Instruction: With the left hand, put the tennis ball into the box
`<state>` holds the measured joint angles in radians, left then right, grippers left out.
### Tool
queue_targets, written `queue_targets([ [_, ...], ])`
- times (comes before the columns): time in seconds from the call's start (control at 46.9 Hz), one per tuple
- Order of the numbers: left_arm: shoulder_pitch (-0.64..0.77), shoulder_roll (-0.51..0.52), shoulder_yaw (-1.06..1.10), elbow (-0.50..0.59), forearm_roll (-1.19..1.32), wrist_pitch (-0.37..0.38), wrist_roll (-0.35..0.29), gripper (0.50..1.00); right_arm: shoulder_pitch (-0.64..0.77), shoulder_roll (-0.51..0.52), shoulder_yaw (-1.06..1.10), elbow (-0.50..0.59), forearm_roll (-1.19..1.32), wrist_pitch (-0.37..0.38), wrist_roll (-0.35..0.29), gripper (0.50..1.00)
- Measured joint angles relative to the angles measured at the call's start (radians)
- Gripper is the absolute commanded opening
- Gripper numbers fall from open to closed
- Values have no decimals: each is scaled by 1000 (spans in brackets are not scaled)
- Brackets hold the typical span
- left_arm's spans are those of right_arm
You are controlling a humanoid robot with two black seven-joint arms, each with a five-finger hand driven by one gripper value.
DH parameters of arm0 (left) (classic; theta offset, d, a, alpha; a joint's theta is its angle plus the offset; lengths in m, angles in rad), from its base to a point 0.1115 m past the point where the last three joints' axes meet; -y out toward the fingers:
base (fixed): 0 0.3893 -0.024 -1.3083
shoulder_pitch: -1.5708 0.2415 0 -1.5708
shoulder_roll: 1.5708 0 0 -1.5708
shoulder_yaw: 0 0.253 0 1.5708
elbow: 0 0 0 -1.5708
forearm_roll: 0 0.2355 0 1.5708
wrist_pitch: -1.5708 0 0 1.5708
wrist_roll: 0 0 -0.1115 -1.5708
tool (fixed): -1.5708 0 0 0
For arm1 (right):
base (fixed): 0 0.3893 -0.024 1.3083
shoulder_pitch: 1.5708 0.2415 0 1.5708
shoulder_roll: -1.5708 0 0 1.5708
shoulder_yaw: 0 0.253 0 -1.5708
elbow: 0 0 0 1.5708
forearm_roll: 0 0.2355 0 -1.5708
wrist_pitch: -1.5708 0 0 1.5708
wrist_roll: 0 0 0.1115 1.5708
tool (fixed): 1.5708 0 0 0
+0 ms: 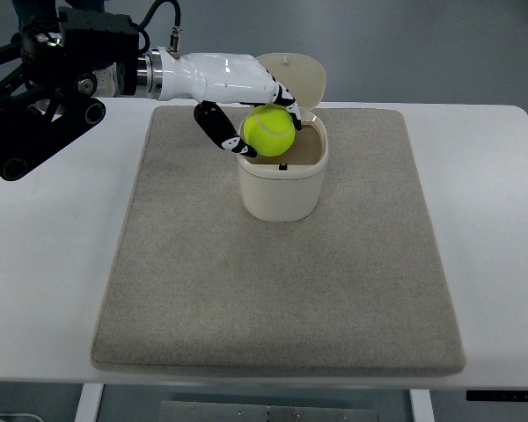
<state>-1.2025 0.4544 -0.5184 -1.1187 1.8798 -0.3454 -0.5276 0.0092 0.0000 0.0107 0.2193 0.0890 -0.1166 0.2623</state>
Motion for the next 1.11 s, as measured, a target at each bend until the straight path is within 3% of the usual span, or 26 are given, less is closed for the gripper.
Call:
queue_targets([
  [0.107, -4, -40, 0, 41, 1, 3, 3, 741, 0, 0, 0, 0, 0, 0, 0, 938],
  [0.149, -4, -48, 0, 46, 1, 3, 3, 778, 0, 0, 0, 0, 0, 0, 0, 938],
  [0.171, -4, -50, 0, 48, 1, 3, 3, 820, 0, 0, 0, 0, 0, 0, 0, 938],
  [0.213, -4, -53, 0, 50, 1, 3, 3, 957, 0, 0, 0, 0, 0, 0, 0, 938],
  [0.235, -4, -54, 0, 51, 1, 3, 3, 983, 0, 0, 0, 0, 0, 0, 0, 938],
  [0.555, -3, -42, 0, 44, -16, -17, 3, 992, 0, 0, 0, 0, 0, 0, 0, 938],
  [0.704, -2, -19, -5, 33, -51, -85, 3, 992, 0, 0, 0, 0, 0, 0, 0, 938],
  [0.896, -12, 61, -11, 2, -233, -195, 3, 992, 0, 0, 0, 0, 0, 0, 0, 938],
  [1.11, 4, 197, -4, -36, -418, -234, 1, 992, 0, 0, 0, 0, 0, 0, 0, 938],
])
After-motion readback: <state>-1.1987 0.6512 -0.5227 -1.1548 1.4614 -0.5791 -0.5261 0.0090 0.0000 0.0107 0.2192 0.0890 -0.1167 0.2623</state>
